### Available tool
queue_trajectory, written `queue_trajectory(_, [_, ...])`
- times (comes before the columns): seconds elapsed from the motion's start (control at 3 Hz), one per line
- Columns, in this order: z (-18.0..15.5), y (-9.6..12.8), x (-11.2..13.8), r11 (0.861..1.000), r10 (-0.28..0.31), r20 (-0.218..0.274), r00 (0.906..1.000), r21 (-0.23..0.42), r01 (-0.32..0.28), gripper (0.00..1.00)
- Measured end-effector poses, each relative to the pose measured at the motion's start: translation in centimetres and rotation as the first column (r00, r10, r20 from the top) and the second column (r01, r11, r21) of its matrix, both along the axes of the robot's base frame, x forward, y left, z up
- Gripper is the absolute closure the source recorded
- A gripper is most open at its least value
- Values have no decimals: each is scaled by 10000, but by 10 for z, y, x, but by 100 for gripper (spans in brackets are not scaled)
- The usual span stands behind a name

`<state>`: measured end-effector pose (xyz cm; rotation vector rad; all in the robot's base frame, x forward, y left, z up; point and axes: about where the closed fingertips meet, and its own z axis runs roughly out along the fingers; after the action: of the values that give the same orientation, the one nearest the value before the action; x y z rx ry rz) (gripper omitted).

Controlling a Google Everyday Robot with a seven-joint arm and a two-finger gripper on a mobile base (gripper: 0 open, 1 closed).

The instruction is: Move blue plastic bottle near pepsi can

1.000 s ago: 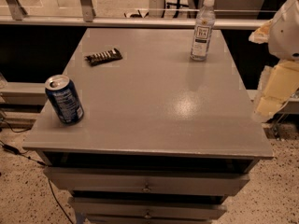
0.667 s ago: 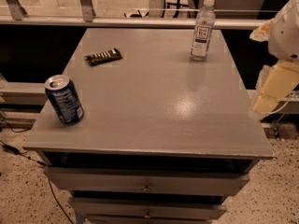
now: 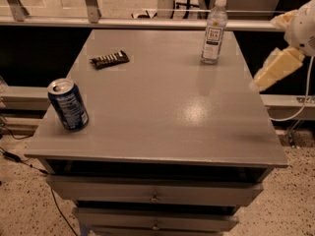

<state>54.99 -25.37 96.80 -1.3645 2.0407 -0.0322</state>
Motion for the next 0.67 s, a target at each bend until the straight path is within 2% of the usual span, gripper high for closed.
queue_trajectory(0.33, [4,4,59,9917,-73,781,9969,1288,-29,0])
queue_trajectory(0.67, [-1,-4,122,9668,-707,1236,9898,2527,374,0])
